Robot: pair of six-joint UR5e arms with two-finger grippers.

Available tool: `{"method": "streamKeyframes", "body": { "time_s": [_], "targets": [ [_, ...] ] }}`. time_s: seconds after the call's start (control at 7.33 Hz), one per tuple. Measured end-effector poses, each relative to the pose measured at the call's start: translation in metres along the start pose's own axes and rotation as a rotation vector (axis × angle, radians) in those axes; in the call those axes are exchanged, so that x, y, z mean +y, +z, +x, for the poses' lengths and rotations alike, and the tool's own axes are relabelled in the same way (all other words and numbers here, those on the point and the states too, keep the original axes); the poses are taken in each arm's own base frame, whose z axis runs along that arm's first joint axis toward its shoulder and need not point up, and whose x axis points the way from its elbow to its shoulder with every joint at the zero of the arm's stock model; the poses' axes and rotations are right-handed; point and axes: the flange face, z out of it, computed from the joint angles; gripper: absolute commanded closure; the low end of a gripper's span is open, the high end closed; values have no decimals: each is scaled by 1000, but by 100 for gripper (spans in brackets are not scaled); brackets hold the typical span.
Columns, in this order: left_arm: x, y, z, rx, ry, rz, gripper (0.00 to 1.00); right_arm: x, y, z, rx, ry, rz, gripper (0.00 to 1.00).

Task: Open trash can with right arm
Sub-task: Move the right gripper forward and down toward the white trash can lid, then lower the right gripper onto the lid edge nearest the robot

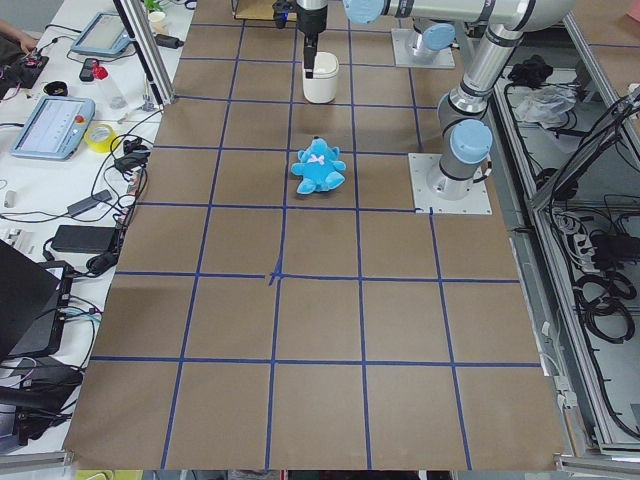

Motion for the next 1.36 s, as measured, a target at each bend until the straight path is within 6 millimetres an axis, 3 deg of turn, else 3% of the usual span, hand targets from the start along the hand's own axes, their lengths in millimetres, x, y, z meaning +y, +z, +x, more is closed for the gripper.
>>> {"method": "streamKeyframes", "body": {
  "time_s": [0.27, 0.55, 0.95, 1.23, 1.36],
  "targets": [
    [0, 0, 0, 0, -1, 0, 0, 24, 26, -69, -1, 20, -50, 100],
    [0, 0, 0, 0, -1, 0, 0, 45, 70, -113, 0, 11, -77, 100],
    [0, 0, 0, 0, 0, 0, 0, 64, 156, -135, -2, -25, -76, 100],
    [0, 0, 0, 0, 0, 0, 0, 72, 193, -142, 11, -41, -112, 100],
    [0, 0, 0, 0, -1, 0, 0, 72, 202, -145, 14, -46, -121, 100]
  ]
}}
